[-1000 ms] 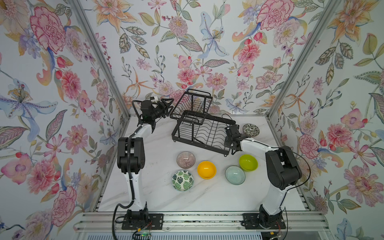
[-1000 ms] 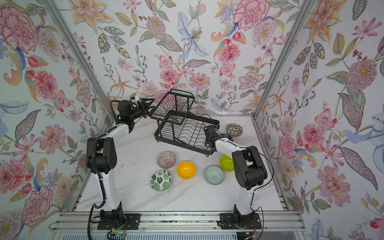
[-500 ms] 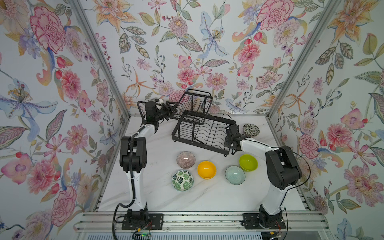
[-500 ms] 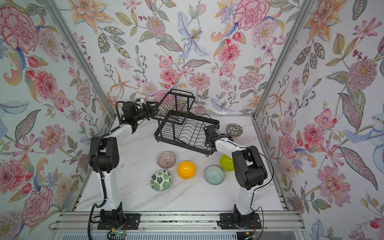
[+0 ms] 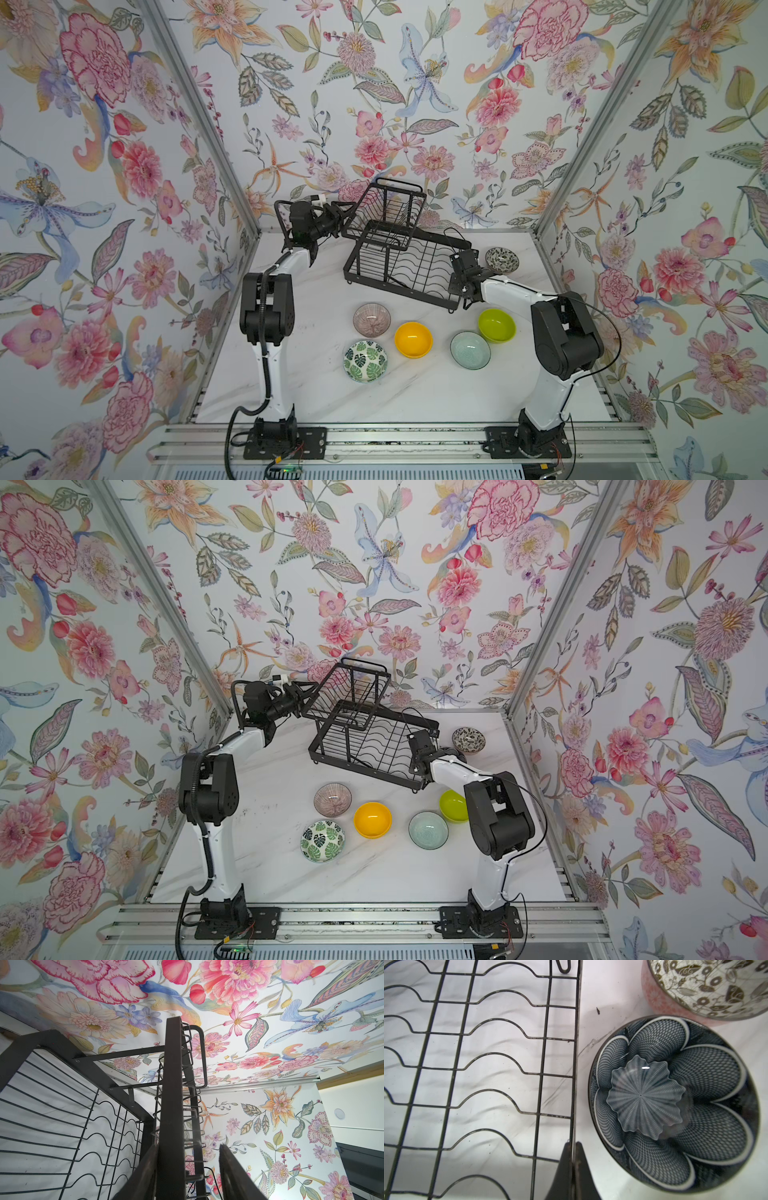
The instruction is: Load the bowls into the dish rack
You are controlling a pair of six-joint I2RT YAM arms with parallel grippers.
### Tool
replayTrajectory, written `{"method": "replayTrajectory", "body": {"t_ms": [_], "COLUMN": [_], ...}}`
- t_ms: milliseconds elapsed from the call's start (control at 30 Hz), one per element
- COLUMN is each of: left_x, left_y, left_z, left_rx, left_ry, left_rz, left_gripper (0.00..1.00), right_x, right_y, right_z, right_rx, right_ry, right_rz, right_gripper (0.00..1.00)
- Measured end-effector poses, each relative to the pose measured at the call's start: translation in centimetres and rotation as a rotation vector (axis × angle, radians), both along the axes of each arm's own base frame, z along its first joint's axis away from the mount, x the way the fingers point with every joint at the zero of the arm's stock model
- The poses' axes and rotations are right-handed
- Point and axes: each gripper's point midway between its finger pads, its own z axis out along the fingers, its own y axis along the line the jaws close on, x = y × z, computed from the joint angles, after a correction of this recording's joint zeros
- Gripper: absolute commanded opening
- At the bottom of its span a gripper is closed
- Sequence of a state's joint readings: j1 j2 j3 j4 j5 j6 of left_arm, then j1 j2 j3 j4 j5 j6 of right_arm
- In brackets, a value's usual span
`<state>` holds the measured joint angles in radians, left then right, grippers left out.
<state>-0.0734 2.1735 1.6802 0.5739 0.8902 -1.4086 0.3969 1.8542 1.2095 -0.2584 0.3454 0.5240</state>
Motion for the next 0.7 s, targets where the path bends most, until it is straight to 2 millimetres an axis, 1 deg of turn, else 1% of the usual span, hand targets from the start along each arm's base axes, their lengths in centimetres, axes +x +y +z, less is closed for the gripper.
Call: {"method": "replayTrajectory", "body": {"t_ms": [433, 700], "left_x": [0.1, 0.1], "left_y": [-0.3, -1.0], "left_z": [0.1, 0.7], "left_rx": [-0.002, 0.000], "left_ry": [0.009, 0.018], "left_rz": [0.002, -0.004], "left_gripper": [0.48, 0.48], "right_x": [0.0, -0.1], "right_y": [0.0, -0.4], "right_z": [0.0, -0.1], "right_rx": [-0.001, -0.004], "right_ry": [0.001, 0.008], "right_rz": [0.000, -0.006], "right_gripper": [0.00, 0.00]}}
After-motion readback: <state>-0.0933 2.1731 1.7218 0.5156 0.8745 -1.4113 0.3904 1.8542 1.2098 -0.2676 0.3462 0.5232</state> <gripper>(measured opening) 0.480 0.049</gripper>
